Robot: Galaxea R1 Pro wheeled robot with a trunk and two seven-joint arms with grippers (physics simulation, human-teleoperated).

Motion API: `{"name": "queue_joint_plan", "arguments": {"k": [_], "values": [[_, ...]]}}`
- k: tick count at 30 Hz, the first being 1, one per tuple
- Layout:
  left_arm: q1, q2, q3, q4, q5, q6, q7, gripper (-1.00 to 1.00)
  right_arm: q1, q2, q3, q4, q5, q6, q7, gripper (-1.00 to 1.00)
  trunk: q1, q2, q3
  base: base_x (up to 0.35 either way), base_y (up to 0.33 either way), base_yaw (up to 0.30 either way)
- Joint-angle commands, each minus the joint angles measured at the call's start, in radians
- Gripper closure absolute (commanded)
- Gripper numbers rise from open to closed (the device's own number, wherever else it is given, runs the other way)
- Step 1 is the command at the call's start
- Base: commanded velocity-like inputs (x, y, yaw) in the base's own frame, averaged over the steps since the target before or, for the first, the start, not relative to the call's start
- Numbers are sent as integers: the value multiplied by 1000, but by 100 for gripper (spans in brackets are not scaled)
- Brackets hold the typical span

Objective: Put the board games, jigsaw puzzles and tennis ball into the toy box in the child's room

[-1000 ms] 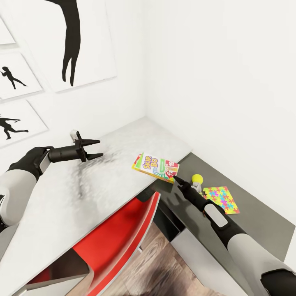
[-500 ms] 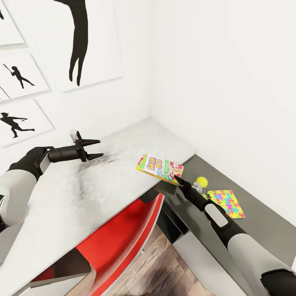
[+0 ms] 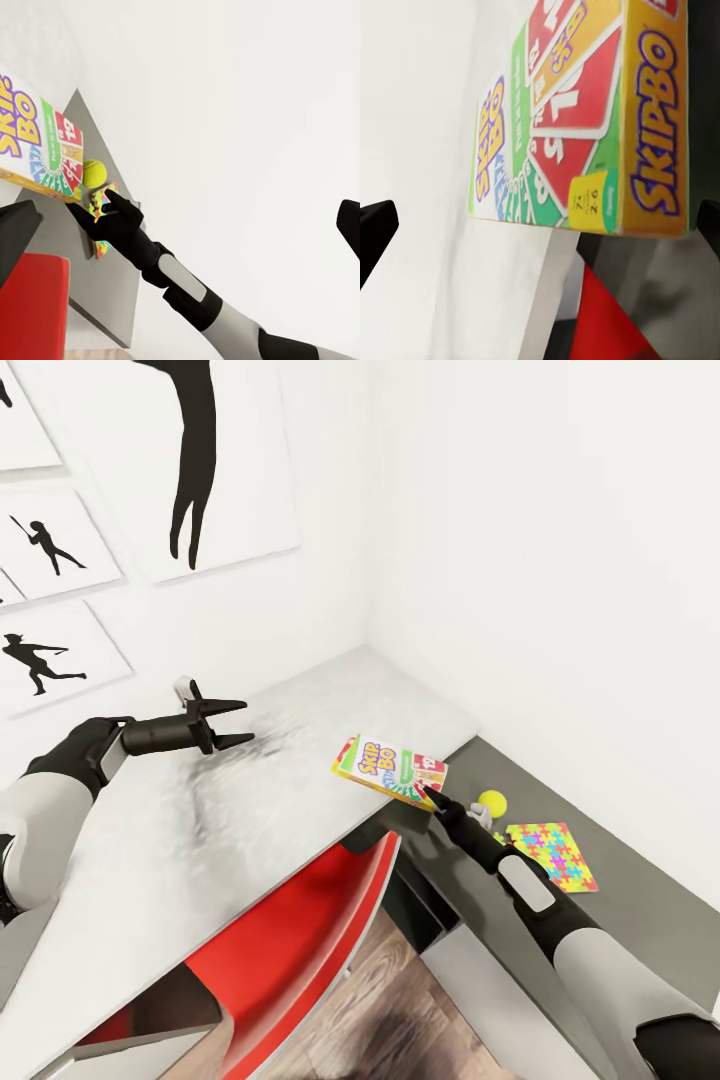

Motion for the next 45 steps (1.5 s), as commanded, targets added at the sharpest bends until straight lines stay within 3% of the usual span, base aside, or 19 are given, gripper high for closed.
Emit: {"name": "queue_joint_plan", "arguments": {"k": [1, 15, 25, 45], "values": [[-1, 0, 0, 0, -2, 11, -4, -100, -1, -1, 5, 0, -10, 3, 1, -100, 1, -2, -2, 0, 0, 0], [-1, -12, 0, 0, -2, 11, -4, -100, -1, -7, 3, 7, -10, 2, 0, -100, 1, -2, -2, 0, 0, 0], [-1, -15, 0, 0, -2, 11, -4, -100, -1, -3, -2, 86, -9, 0, 0, -100, 1, -2, -2, 0, 0, 111], [-1, -16, 0, 0, -2, 11, -4, -100, -1, 0, -8, 91, -7, -2, -1, -100, 1, -2, -2, 0, 0, 53]]}}
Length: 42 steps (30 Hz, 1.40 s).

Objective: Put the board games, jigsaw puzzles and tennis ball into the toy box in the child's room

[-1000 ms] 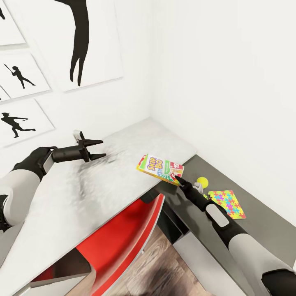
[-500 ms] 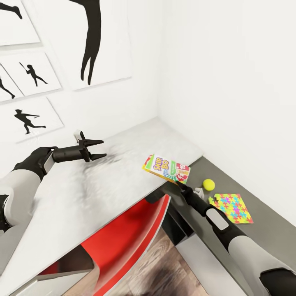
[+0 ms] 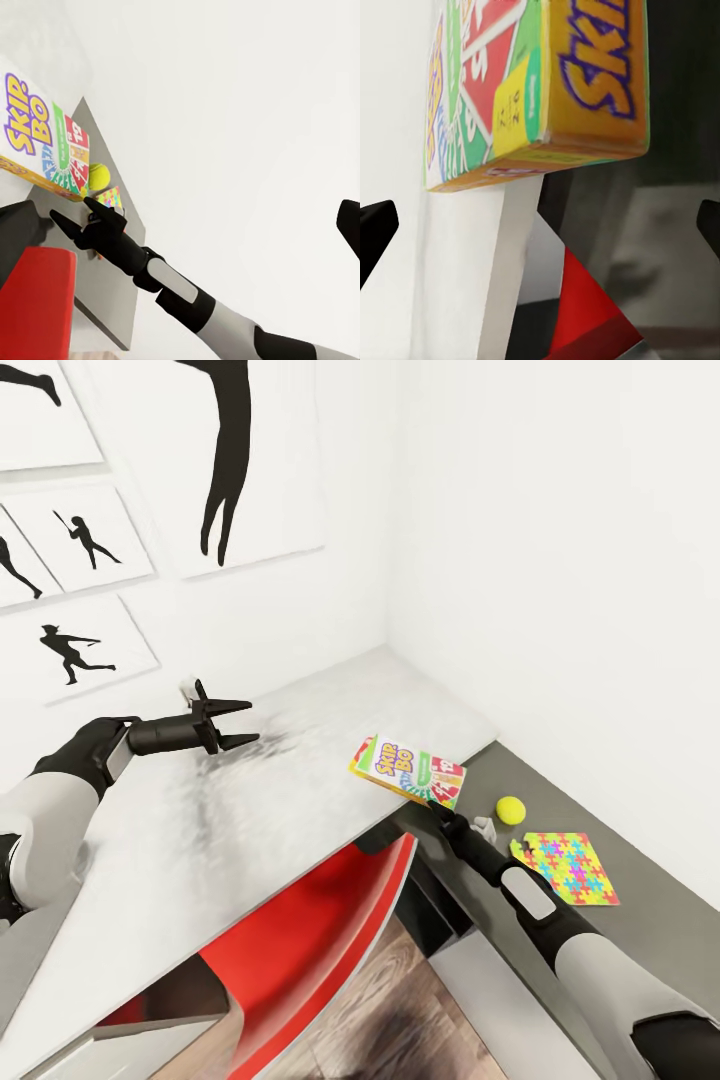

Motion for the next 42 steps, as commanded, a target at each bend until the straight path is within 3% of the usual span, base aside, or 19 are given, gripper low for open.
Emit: {"name": "queue_joint_plan", "arguments": {"k": [1, 42], "values": [[-1, 0, 1, 0, -1, 11, -4, -100, -1, -1, 5, 0, -10, 4, 1, -100, 1, -2, -2, 0, 0, 1], [-1, -2, 1, 0, -1, 11, -4, -100, 0, -11, 3, 0, -12, -35, 2, -100, 1, -2, -2, 0, 0, 0]]}}
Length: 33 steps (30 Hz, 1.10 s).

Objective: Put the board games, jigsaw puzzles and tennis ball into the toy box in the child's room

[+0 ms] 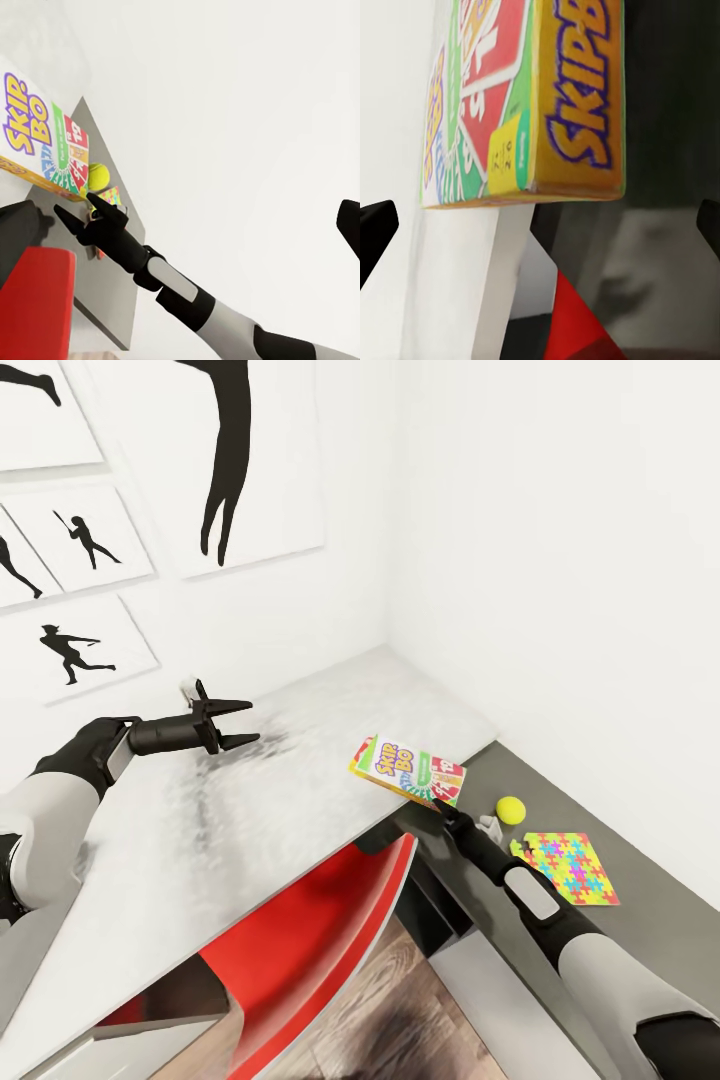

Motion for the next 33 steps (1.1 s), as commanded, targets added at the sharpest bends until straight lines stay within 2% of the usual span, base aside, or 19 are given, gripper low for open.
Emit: {"name": "queue_joint_plan", "arguments": {"k": [1, 22, 33], "values": [[-1, 0, 1, 0, -2, 11, -4, -100, 0, -1, 5, 0, -10, 4, 2, -100, 1, -2, -2, 0, 0, 0], [-1, 0, 1, 0, -2, 11, -4, -100, -1, 0, 5, 0, -10, 3, 2, -100, 1, -2, -2, 21, 0, 0], [0, -20, 1, 0, -2, 11, -4, -100, -1, -4, 5, 0, -10, 5, 2, -100, 1, -2, -2, 0, 0, 0]]}}
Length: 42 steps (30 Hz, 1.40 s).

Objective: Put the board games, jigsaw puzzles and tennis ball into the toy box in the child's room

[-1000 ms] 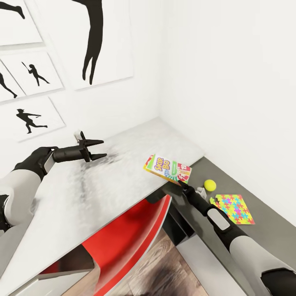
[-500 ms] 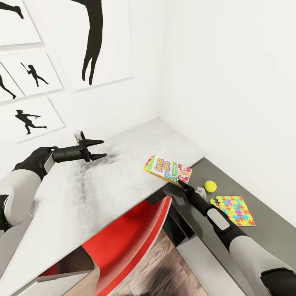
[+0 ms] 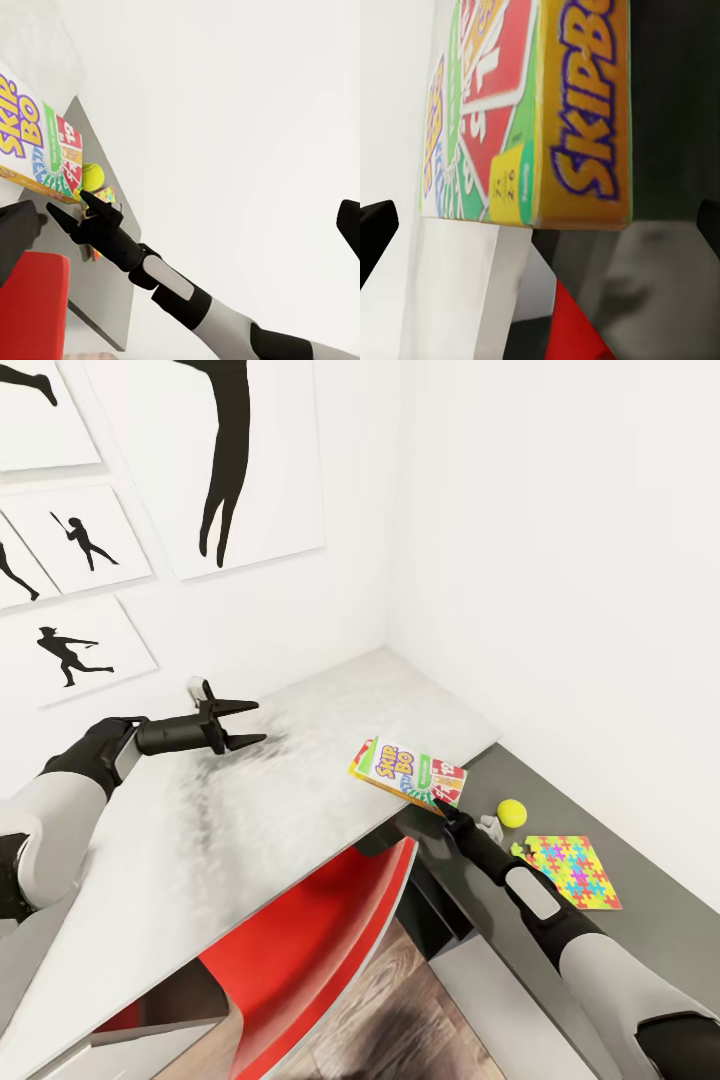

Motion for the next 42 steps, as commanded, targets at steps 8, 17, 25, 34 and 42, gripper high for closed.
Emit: {"name": "queue_joint_plan", "arguments": {"k": [8, 17, 25, 34, 42], "values": [[-1, -4, 1, 0, -2, 11, -4, -100, -1, -2, 5, 0, -10, 4, 2, -100, 1, -2, -2, 0, 0, 0], [0, -5, 1, 0, -2, 11, -4, -100, -1, -3, 5, 0, -10, 4, 2, -100, 1, -2, -2, 28, 0, 0], [-1, -5, 1, 0, -2, 11, -4, -100, -1, -3, 5, 0, -10, 3, 2, -100, 1, -2, -2, 18, 0, 0], [-1, -5, 1, 0, -2, 11, -4, -100, -2, -3, 5, 0, -10, 2, 2, -100, 1, -2, -2, 25, 0, 0], [0, -5, 1, 0, -2, 11, -4, -100, -6, -3, 5, 0, -10, 1, 3, -100, 1, -2, -2, 4, 0, 0]]}}
